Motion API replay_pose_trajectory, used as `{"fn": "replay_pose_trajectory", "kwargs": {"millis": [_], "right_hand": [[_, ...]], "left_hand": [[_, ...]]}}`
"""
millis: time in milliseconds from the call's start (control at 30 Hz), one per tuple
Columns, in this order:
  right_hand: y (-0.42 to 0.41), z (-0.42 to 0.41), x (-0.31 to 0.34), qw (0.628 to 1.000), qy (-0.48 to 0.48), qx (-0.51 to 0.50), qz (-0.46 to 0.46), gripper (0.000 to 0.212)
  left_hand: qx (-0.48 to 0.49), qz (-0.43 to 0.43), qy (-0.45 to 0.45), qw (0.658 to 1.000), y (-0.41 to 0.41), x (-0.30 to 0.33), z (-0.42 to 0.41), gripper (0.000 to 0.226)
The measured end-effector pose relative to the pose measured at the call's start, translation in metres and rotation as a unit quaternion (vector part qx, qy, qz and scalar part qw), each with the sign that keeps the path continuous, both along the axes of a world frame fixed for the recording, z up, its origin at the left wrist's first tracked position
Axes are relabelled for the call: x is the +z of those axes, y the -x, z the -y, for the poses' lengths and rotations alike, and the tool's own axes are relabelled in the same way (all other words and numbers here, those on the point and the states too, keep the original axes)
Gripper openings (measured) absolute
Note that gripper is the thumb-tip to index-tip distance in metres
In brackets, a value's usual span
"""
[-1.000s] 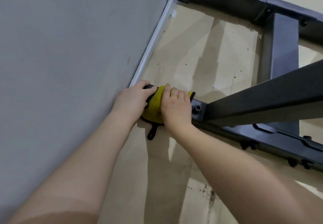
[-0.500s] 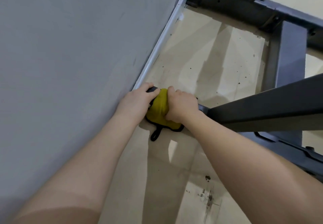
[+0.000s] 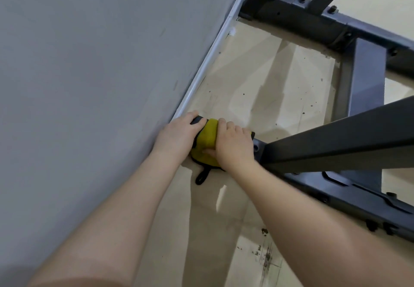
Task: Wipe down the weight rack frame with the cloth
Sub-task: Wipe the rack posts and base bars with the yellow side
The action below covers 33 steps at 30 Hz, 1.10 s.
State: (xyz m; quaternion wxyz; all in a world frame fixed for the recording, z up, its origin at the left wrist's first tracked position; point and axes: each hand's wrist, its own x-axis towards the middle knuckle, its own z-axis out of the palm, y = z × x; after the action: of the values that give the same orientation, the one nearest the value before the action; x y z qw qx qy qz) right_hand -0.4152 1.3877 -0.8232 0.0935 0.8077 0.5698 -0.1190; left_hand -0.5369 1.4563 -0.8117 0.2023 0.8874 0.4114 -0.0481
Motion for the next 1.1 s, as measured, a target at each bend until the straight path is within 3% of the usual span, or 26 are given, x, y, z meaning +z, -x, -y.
{"fn": "replay_pose_trajectory", "kwargs": {"millis": [33,100,200,267,367,500,600,700,733,833,967,1033,1100], "right_hand": [[0.005,0.01,-0.003,0.999,-0.027,0.005,0.033,0.049],[0.007,0.031,-0.013,0.993,-0.077,0.034,0.078,0.049],[0.009,0.053,-0.018,0.987,-0.089,0.07,0.111,0.052],[0.01,0.057,-0.007,0.984,-0.042,0.088,0.149,0.051],[0.003,0.053,0.016,0.991,0.023,0.119,0.063,0.053],[0.0,0.08,0.047,0.991,0.005,0.103,-0.089,0.041],[-0.006,0.12,0.051,0.96,-0.062,0.004,-0.273,0.025],[-0.02,0.149,0.058,0.871,-0.181,-0.195,-0.412,0.031],[-0.026,0.158,0.061,0.854,-0.214,-0.254,-0.401,0.025],[-0.045,0.176,0.069,0.829,-0.258,-0.411,-0.279,0.037],[-0.083,0.176,0.077,0.763,-0.355,-0.492,-0.224,0.027],[-0.089,0.17,0.071,0.804,-0.348,-0.408,-0.259,0.037],[-0.079,0.164,0.05,0.901,-0.209,-0.27,-0.267,0.055]], "left_hand": [[-0.013,-0.01,-0.022,1.0,0.0,0.002,0.002,0.059],[-0.021,-0.025,-0.051,0.998,0.0,0.003,0.004,0.06],[-0.015,-0.063,-0.065,0.996,-0.004,0.004,0.009,0.059],[-0.011,-0.091,-0.074,0.993,-0.01,0.006,0.014,0.057],[-0.01,-0.127,-0.075,0.989,-0.017,0.009,0.019,0.054],[0.015,-0.135,-0.047,0.99,-0.016,0.01,0.034,0.063],[-0.025,-0.061,-0.042,0.997,-0.019,0.007,0.059,0.072],[-0.08,-0.012,-0.015,0.997,-0.022,-0.001,0.091,0.075],[-0.086,-0.007,-0.008,0.996,-0.023,-0.005,0.102,0.076],[-0.096,-0.01,-0.002,0.995,-0.026,-0.01,0.124,0.075],[-0.093,-0.008,-0.012,0.996,-0.041,-0.003,0.129,0.073],[-0.086,-0.011,-0.011,0.996,-0.046,-0.001,0.13,0.073],[-0.081,-0.021,-0.011,0.996,-0.047,0.0,0.131,0.073]]}}
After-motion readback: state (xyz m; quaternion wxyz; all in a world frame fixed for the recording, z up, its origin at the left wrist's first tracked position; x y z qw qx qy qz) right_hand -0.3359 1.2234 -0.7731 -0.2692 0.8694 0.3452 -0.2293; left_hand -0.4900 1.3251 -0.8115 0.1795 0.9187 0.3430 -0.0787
